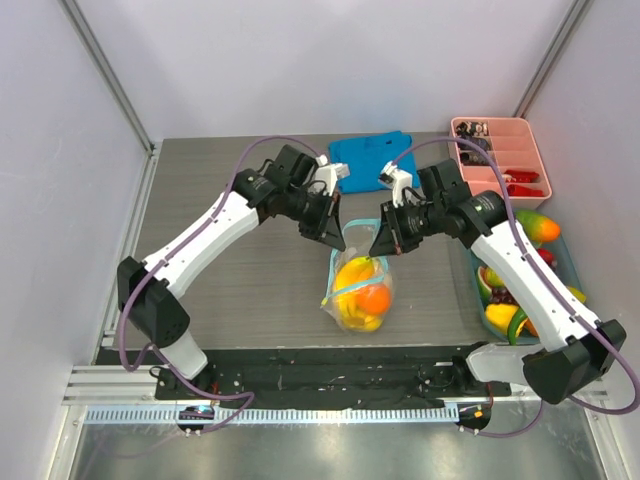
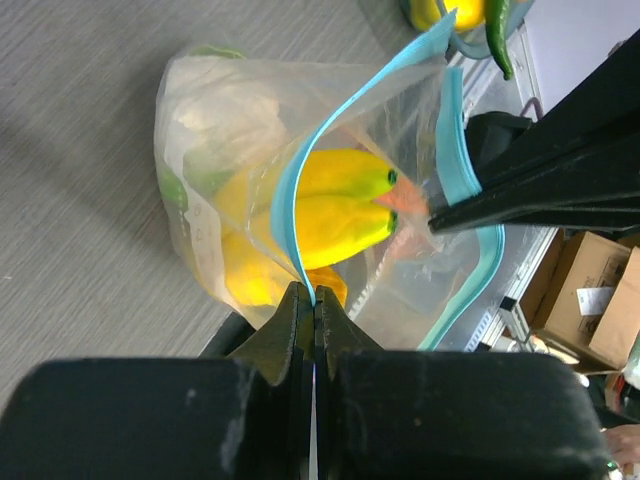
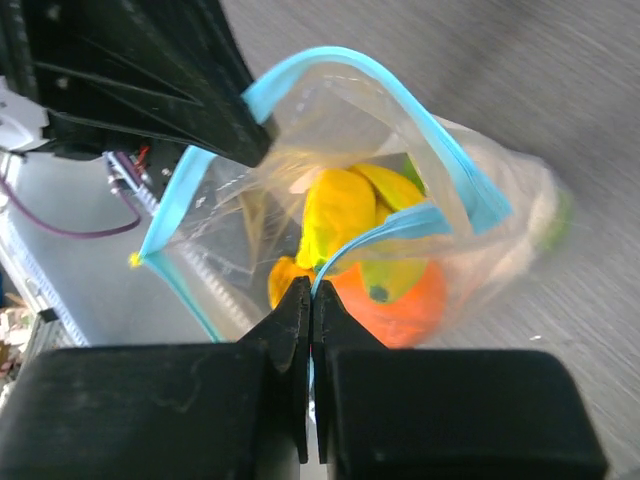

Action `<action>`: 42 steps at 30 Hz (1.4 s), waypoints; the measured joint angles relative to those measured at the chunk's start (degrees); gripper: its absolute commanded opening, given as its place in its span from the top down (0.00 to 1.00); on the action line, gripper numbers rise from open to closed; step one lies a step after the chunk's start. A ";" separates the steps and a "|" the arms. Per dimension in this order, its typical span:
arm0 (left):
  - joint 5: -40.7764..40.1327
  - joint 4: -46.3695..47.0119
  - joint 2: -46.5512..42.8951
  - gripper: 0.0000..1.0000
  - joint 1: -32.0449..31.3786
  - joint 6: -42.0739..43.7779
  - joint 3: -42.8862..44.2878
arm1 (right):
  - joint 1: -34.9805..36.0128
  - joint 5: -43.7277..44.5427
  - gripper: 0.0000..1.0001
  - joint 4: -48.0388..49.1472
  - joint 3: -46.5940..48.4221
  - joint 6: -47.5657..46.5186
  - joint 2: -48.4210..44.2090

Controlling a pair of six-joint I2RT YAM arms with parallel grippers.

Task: Place the food in the zip-top bag and seal the zipper
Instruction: Adjust the zipper food storage bag at the center of the board, then pick up the fake vegetable from the bin.

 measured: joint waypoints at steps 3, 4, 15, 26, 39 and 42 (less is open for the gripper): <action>-0.15 0.00 1.01 1.00 0.81 -0.46 0.00 | -1.29 1.66 0.43 0.11 0.00 -1.51 1.25; -0.28 0.00 1.14 1.00 1.05 -0.76 0.00 | -1.68 2.12 0.33 0.07 0.00 -1.77 1.31; -0.50 -0.28 1.46 1.00 1.90 -1.29 0.39 | -24.35 1.33 0.00 -11.34 13.66 -18.40 4.76; 0.07 -0.20 2.43 1.00 1.90 -1.42 0.96 | -44.63 17.11 0.20 -18.91 15.58 -45.46 16.76; 0.57 -0.35 3.50 1.00 1.90 -0.92 1.16 | -44.61 36.41 0.37 -10.43 11.87 -54.82 27.15; 0.57 -0.68 4.07 1.00 1.90 -0.72 1.75 | -44.61 37.38 0.37 -8.66 11.72 -55.10 30.49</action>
